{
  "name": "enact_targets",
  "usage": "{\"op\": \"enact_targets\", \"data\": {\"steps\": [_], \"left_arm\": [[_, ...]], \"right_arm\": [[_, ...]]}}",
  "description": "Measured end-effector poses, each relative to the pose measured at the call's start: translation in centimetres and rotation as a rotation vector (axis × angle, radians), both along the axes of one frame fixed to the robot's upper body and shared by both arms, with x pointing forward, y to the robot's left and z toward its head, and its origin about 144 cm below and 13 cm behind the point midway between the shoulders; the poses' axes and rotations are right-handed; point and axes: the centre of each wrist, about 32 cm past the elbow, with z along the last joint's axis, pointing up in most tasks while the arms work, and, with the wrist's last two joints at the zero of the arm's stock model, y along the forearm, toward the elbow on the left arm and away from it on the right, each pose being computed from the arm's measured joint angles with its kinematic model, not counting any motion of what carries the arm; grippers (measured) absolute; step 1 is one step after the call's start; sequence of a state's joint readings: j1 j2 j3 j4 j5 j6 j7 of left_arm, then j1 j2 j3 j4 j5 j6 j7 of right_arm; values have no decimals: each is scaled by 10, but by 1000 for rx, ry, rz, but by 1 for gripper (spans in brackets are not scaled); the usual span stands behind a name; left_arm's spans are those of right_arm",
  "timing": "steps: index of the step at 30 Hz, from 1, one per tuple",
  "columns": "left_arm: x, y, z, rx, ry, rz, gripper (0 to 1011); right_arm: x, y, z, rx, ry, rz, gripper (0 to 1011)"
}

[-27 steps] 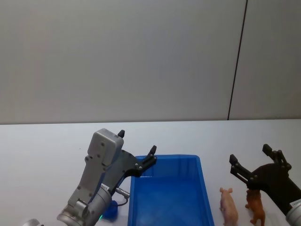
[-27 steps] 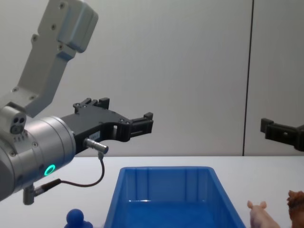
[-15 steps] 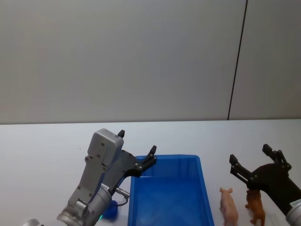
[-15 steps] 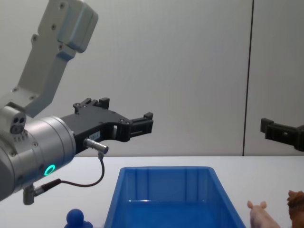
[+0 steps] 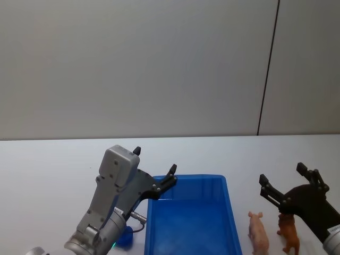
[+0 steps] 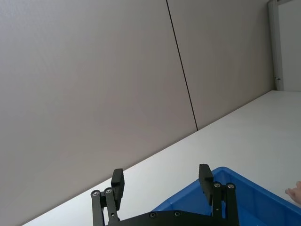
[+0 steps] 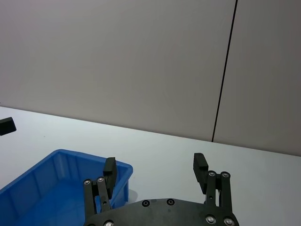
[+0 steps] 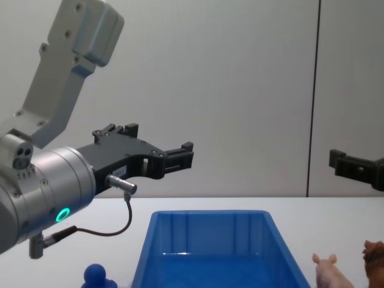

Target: Pick up the two dolls from the table and place them into the box.

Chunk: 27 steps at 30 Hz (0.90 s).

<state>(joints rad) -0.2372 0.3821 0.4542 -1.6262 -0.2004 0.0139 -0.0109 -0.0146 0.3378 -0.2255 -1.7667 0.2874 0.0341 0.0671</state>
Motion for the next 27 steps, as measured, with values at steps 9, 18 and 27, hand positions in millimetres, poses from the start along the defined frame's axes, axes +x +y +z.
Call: {"op": "enact_targets", "data": {"steps": [9,18,27], "left_arm": [[0,0,0,0,0,0,1001],[0,0,0,0,0,0,1001],[0,0,0,0,0,0,1001]], "right_arm": [[0,-13,1,-15,6,11,1001],[-7,-37,-1,-36,55,22,1001],[-18,-52,-8,-47,137,26,1001]]}}
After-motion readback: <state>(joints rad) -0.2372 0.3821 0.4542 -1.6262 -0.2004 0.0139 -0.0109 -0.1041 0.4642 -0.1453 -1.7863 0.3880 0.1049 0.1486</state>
